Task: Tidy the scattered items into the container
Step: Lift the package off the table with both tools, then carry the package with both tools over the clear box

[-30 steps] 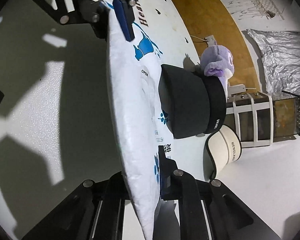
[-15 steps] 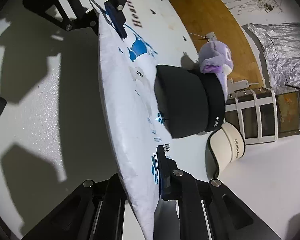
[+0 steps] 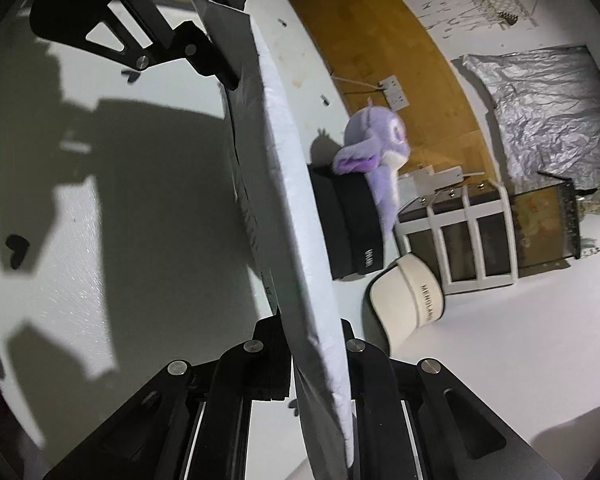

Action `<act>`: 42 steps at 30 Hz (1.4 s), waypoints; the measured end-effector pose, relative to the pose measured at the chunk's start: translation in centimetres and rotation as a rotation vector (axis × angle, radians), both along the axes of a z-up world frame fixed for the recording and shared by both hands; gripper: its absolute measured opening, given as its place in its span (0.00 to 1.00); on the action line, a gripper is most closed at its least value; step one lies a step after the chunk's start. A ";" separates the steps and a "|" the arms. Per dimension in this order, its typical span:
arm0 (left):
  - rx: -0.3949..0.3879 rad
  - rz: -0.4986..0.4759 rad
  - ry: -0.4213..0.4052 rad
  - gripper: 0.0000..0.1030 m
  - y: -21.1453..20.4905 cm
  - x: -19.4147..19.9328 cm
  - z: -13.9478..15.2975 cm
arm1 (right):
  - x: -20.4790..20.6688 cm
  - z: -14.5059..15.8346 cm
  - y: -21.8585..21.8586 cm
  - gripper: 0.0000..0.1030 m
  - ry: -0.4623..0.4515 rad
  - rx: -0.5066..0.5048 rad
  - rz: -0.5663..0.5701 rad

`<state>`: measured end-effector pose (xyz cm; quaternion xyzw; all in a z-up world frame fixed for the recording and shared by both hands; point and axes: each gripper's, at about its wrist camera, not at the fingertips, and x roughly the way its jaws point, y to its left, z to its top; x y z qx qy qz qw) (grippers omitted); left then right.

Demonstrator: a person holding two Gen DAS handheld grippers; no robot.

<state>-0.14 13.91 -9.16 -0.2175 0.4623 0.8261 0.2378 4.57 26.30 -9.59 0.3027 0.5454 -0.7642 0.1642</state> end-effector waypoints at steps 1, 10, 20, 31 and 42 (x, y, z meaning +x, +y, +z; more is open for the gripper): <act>0.001 0.010 0.011 0.07 -0.2 0.3 0.5 | 0.2 0.4 -0.1 0.10 0.011 0.000 0.008; 0.008 0.199 0.173 0.07 -3.3 2.8 7.9 | 1.0 7.8 -3.0 0.10 0.196 -0.030 0.138; 0.007 0.581 0.339 0.07 -13.2 5.1 16.6 | -0.2 16.6 -13.0 0.10 0.413 -0.089 0.502; -0.105 0.937 0.404 0.06 -25.7 7.6 18.5 | -1.8 18.2 -29.8 0.10 0.412 -0.223 0.875; -0.117 1.041 0.263 0.03 -31.3 5.4 15.6 | -6.6 15.5 -39.3 0.10 0.316 -0.226 1.165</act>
